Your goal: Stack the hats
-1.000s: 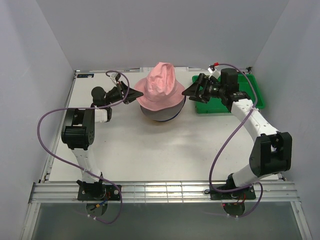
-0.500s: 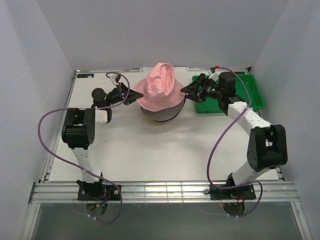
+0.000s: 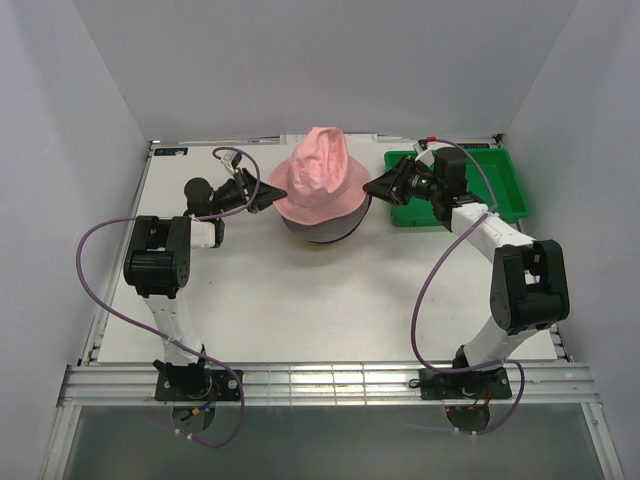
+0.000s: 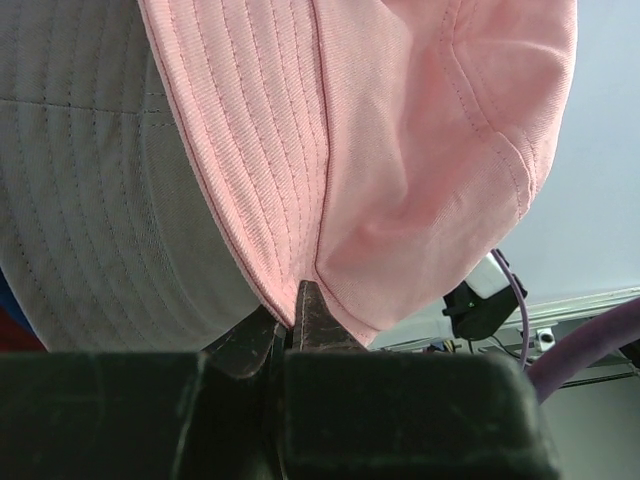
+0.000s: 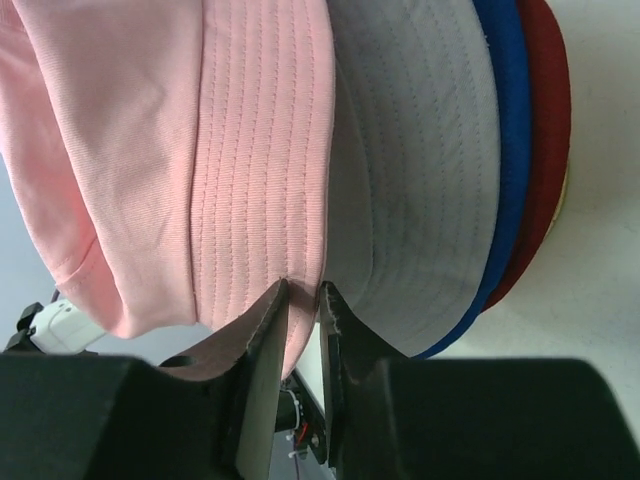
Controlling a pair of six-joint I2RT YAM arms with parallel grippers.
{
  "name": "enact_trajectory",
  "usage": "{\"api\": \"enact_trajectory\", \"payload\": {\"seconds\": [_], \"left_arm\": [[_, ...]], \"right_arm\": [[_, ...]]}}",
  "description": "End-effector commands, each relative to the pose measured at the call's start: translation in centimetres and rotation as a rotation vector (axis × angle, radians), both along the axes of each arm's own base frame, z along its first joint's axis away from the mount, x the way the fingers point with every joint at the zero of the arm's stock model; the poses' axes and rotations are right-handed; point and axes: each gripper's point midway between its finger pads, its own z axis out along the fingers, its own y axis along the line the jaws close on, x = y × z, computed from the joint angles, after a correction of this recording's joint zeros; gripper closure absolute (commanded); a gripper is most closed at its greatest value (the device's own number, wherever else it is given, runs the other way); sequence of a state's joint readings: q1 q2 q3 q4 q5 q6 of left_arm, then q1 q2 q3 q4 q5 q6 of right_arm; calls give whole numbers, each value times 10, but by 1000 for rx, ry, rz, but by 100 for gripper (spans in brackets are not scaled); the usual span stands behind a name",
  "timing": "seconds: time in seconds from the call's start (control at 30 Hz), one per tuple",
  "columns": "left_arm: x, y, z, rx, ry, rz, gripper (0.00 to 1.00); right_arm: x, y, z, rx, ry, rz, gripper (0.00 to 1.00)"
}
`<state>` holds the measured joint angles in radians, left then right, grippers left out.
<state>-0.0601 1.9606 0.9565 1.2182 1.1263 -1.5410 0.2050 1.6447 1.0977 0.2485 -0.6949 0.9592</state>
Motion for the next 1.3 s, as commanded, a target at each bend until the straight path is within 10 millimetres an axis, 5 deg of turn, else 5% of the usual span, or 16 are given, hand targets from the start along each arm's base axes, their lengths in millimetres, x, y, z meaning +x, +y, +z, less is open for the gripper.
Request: {"api": "enact_trajectory", "payload": {"seconds": [0.0, 0.23, 0.6, 1.27], "left_arm": [[-5, 2, -7, 23, -13, -17, 100], [-4, 5, -13, 35, 1, -9, 100], [3, 9, -39, 76, 98, 35, 100], [-3, 13, -79, 178, 197, 97, 100]], "right_arm": [[7, 0, -2, -10, -25, -7, 76], [13, -11, -26, -110, 7, -26, 92], [20, -28, -58, -285, 77, -49, 92], [53, -34, -74, -448, 117, -6, 92]]}}
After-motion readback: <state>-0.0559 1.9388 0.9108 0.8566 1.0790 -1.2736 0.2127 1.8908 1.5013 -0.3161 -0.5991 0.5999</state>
